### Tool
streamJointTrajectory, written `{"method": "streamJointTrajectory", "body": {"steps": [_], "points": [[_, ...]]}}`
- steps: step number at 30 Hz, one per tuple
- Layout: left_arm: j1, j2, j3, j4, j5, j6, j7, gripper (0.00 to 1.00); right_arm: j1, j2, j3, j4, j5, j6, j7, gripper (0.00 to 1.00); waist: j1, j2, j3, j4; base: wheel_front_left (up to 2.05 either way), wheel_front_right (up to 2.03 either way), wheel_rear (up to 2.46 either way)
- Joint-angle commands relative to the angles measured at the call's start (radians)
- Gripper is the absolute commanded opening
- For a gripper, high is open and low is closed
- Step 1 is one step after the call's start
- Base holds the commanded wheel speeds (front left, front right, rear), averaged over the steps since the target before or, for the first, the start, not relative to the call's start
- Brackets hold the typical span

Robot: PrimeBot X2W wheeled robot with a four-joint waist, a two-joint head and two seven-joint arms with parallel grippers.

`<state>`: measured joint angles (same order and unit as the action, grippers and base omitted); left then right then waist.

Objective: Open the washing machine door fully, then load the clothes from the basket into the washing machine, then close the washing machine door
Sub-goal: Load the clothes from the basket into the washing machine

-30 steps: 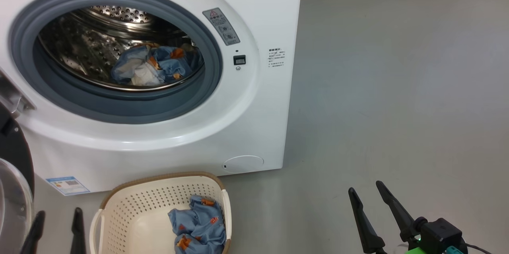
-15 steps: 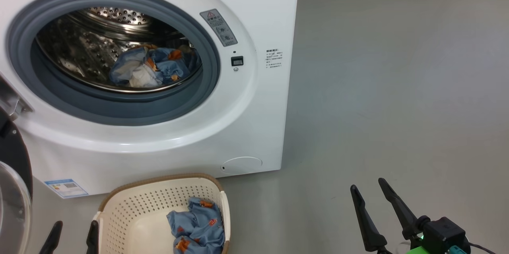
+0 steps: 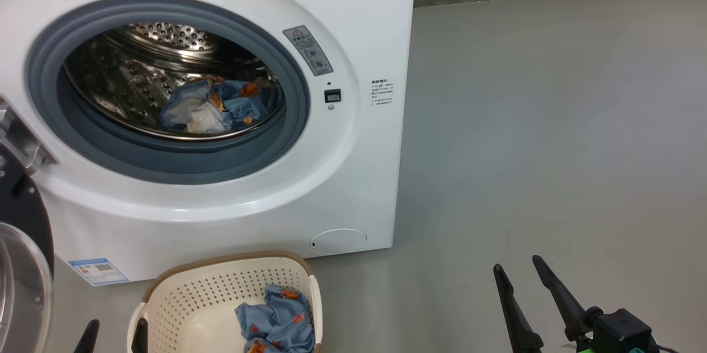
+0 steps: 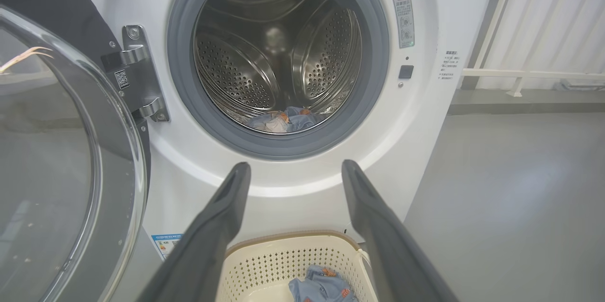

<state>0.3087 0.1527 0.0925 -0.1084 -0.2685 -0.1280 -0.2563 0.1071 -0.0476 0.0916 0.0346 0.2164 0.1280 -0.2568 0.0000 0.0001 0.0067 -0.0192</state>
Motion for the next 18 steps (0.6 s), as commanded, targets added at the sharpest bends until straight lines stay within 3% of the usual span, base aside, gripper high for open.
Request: {"method": "streamJointTrajectory", "body": {"steps": [1,18], "points": [[-0.023,0.004,0.036,-0.017,0.01,-0.003,-0.005,1.0,-0.015,-0.003,0.025,-0.022,-0.014,0.003,-0.005,1.0,0.0,-0.0001,-0.002,0.002,0.0,0.0,0.0],[-0.023,-0.007,0.032,-0.01,0.012,-0.003,-0.006,1.0,-0.014,-0.003,0.024,-0.015,-0.015,0.003,-0.005,1.0,0.0,-0.0001,-0.009,0.005,0.0,0.0,0.0]]}}
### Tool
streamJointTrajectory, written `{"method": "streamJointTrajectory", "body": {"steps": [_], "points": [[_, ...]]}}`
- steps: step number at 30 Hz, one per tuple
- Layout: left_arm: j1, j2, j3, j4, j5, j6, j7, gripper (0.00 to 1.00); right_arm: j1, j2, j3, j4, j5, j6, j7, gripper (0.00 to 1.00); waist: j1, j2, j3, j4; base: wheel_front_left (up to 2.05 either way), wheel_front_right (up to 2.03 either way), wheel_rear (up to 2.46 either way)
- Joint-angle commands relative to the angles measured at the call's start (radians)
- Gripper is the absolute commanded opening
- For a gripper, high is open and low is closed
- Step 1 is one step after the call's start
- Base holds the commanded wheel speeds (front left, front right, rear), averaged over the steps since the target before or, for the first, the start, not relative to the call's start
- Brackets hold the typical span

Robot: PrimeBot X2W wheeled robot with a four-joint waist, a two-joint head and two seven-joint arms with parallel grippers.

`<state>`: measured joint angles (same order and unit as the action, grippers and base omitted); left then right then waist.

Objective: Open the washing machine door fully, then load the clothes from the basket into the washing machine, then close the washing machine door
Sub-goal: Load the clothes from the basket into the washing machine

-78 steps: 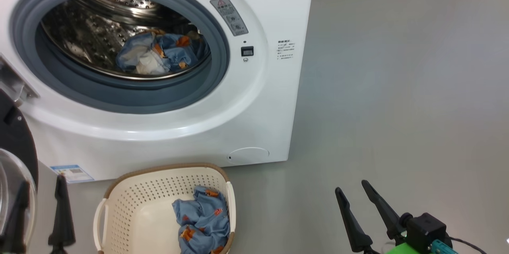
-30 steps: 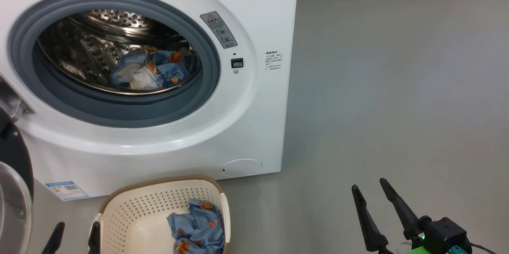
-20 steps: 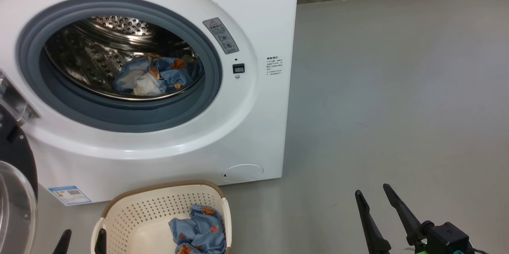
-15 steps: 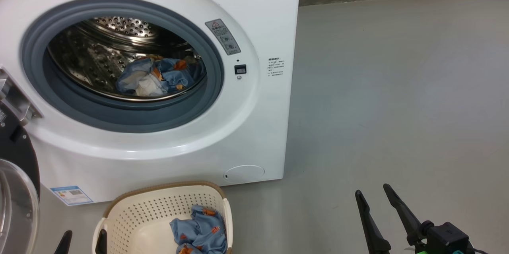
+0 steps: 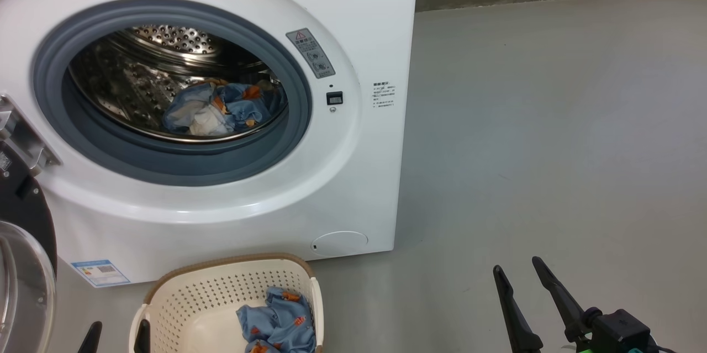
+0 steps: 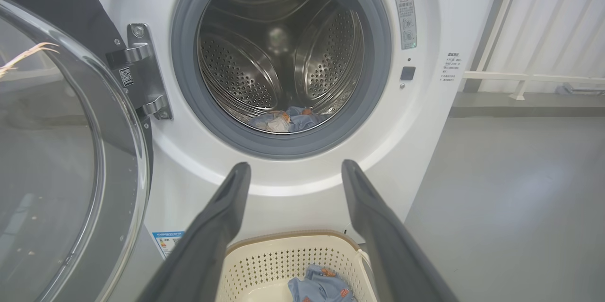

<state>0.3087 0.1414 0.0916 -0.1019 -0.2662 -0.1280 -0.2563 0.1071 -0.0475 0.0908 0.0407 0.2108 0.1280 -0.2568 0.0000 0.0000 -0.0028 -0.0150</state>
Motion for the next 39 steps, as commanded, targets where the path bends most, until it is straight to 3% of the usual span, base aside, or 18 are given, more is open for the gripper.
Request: {"method": "streamJointTrajectory", "body": {"steps": [1,10,18,26,39], "points": [[-0.024,0.003,0.032,-0.016,0.009,-0.003,-0.006,1.0,-0.014,-0.003,0.025,-0.02,-0.009,0.003,-0.005,1.0,0.0,0.0,0.0,0.001,0.0,0.0,0.0],[-0.045,0.004,-0.008,0.023,-0.028,-0.003,-0.006,1.0,-0.017,-0.003,0.038,-0.027,-0.007,0.003,-0.005,1.0,0.0,0.0,0.049,-0.002,0.0,0.0,0.0],[-0.136,0.072,-0.104,0.069,-0.127,-0.003,-0.006,1.0,-0.021,-0.003,0.058,-0.073,-0.022,0.003,-0.005,1.0,0.0,0.0,0.191,-0.026,0.0,0.0,0.0],[-0.271,0.183,-0.215,0.185,-0.24,-0.003,-0.006,1.0,-0.031,-0.003,0.106,-0.157,-0.055,0.003,-0.005,1.0,0.0,0.0,0.374,-0.077,0.0,0.0,0.0],[-0.449,0.375,-0.313,0.218,-0.366,-0.003,-0.006,1.0,-0.036,-0.003,0.157,-0.297,-0.072,0.003,-0.005,1.0,0.0,0.0,0.695,-0.144,0.0,0.0,0.0]]}}
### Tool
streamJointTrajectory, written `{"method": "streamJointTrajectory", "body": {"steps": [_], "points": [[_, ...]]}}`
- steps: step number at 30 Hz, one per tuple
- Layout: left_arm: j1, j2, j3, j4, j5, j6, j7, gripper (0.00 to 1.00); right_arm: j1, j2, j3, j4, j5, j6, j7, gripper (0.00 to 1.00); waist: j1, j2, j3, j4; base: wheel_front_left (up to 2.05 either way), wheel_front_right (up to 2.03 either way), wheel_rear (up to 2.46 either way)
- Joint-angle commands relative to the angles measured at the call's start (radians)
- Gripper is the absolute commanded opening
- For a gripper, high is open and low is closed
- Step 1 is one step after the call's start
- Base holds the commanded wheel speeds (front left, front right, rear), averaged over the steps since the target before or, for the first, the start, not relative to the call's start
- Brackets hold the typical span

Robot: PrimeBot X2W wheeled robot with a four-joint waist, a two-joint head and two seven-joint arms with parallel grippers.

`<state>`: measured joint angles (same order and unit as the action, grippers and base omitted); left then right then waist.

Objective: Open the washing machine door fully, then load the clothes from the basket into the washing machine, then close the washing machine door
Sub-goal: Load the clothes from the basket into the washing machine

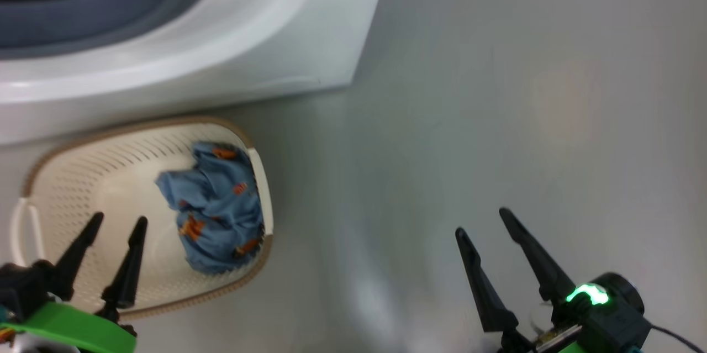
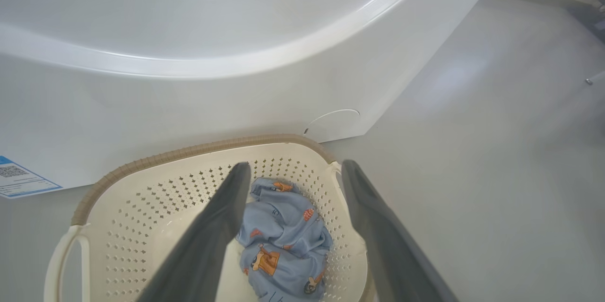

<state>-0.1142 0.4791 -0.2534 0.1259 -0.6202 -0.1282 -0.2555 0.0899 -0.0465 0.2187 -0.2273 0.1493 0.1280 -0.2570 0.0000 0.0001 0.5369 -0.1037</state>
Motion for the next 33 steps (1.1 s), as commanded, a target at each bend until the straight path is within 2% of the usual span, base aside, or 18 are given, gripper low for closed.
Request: {"method": "streamJointTrajectory", "body": {"steps": [1,13,17,23,33], "points": [[-0.035,0.049,0.025,-0.007,-0.022,-0.002,-0.006,1.0,-0.022,-0.004,0.033,-0.035,-0.008,0.003,-0.005,1.0,0.0,-0.0001,0.174,-0.058,0.0,0.0,0.0],[-0.146,0.199,-0.054,0.058,-0.099,-0.002,-0.006,1.0,-0.043,-0.004,0.069,-0.087,0.016,0.003,-0.005,1.0,0.0,-0.0001,0.348,-0.107,0.0,0.0,0.0],[-0.173,0.231,-0.075,0.07,-0.134,-0.002,-0.006,1.0,-0.041,-0.004,0.076,-0.089,0.024,0.003,-0.005,1.0,0.0,-0.0001,0.38,-0.119,0.0,0.0,0.0],[-0.231,0.296,-0.159,0.113,-0.194,-0.002,-0.006,1.0,-0.052,-0.004,0.11,-0.093,0.039,0.003,-0.005,1.0,0.0,-0.0001,0.428,-0.147,0.0,0.0,0.0],[-0.314,0.352,-0.264,0.188,-0.302,-0.002,-0.006,1.0,-0.049,-0.004,0.138,-0.088,0.058,0.003,-0.005,1.0,0.0,-0.0001,0.463,-0.183,0.0,0.0,0.0]]}}
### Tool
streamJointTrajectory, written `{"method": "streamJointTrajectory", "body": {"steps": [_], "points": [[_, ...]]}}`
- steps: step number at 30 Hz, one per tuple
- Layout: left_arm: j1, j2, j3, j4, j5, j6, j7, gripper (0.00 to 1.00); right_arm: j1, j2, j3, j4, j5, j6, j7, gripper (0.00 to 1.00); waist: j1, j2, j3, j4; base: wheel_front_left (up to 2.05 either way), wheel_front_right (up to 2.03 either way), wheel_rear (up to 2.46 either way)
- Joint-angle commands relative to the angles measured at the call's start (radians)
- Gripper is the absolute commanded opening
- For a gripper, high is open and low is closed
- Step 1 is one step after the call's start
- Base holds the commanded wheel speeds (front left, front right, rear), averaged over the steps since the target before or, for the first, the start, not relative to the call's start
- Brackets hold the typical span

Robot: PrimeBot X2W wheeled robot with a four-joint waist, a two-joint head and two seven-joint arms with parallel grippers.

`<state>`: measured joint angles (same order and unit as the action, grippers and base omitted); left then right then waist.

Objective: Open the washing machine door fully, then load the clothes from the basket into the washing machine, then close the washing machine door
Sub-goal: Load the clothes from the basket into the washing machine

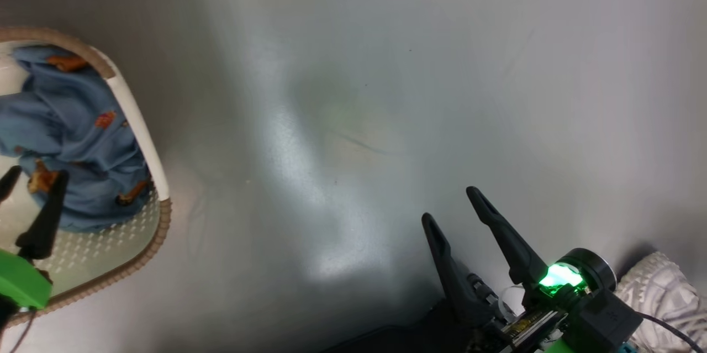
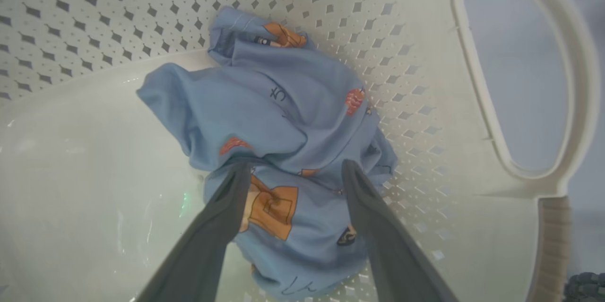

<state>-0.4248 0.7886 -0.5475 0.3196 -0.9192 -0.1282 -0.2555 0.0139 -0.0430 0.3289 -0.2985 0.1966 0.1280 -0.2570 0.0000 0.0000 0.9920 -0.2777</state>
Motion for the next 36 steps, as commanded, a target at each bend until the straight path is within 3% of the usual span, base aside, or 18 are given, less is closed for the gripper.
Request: {"method": "streamJointTrajectory", "body": {"steps": [1,11,22,36], "points": [[-0.012,0.051,0.021,0.005,-0.009,-0.002,-0.006,1.0,0.029,-0.007,0.03,-0.018,0.012,0.003,-0.005,1.0,0.0,0.0,0.009,-0.014,0.0,0.0,0.0],[-0.109,0.095,-0.101,0.115,-0.069,-0.003,-0.006,1.0,0.064,-0.007,0.054,-0.026,0.022,0.003,-0.005,1.0,0.0,0.0,0.018,-0.052,0.0,0.0,0.0],[-0.198,0.11,-0.275,0.18,-0.022,-0.003,-0.006,1.0,0.1,-0.007,0.057,-0.035,0.033,0.003,-0.005,1.0,0.0,0.0,0.027,-0.064,0.0,0.0,0.0],[-0.234,0.084,-0.277,0.263,0.06,-0.003,-0.006,1.0,0.133,-0.007,0.053,-0.04,0.047,0.003,-0.005,1.0,0.0,0.0,0.035,-0.072,0.0,0.0,0.0]]}}
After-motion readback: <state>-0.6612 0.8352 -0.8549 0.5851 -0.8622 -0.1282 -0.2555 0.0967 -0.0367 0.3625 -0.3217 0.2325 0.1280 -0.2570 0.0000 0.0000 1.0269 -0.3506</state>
